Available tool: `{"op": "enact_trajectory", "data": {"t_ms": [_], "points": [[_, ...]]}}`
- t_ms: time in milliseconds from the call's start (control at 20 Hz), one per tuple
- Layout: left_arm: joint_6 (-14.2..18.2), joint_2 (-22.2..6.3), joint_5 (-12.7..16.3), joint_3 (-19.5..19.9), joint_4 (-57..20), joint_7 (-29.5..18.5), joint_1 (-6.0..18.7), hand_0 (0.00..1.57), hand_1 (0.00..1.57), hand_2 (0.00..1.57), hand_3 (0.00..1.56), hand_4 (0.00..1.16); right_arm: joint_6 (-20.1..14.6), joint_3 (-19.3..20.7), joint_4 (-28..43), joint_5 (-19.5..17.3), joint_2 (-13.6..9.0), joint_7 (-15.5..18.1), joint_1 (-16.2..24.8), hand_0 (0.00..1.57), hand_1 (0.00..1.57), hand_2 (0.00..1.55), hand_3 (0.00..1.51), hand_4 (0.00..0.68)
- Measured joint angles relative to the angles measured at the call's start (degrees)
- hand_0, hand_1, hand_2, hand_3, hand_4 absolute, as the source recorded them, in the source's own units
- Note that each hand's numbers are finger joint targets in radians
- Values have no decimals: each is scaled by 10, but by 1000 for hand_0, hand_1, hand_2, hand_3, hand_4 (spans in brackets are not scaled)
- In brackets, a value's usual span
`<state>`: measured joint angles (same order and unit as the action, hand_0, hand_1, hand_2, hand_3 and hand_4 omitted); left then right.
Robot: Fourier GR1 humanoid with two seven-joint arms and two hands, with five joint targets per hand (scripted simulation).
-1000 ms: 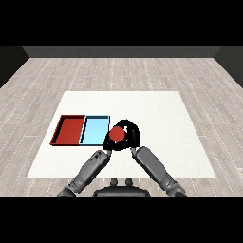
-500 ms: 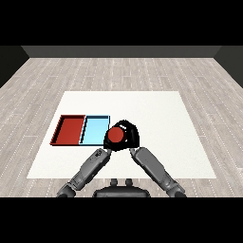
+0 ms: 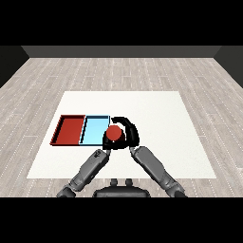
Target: Pick the red can and put it in the red box
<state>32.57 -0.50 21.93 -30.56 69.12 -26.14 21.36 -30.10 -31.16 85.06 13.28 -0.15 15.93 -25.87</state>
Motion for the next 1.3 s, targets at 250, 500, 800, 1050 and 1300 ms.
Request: {"op": "enact_trajectory", "data": {"t_ms": [250, 500, 800, 1050, 1300], "points": [[19, -6, 3, -10, 4, -6, -3, 1571, 1571, 1571, 1501, 1138, 4, -4, -6, -16, 0, -15, 6, 0, 0, 0, 0, 0], [27, -1, -7, -6, 4, -6, 1, 1571, 1571, 1571, 1494, 1134, 8, 9, 10, -26, 1, -29, 22, 0, 0, 0, 0, 0], [37, 1, -15, -6, 0, -5, 10, 1571, 1571, 1571, 1480, 1131, 26, 23, 23, -31, -1, -33, 42, 0, 0, 0, 0, 0], [27, -2, -27, 18, 16, -2, -4, 1571, 1571, 1561, 1460, 1132, 42, 40, 42, -17, -2, -36, 57, 0, 0, 0, 0, 0], [23, -7, -45, 40, 28, 10, -8, 1571, 1571, 1568, 1472, 1126, 68, 63, 119, -18, -29, -51, 104, 0, 0, 0, 0, 0]]}}
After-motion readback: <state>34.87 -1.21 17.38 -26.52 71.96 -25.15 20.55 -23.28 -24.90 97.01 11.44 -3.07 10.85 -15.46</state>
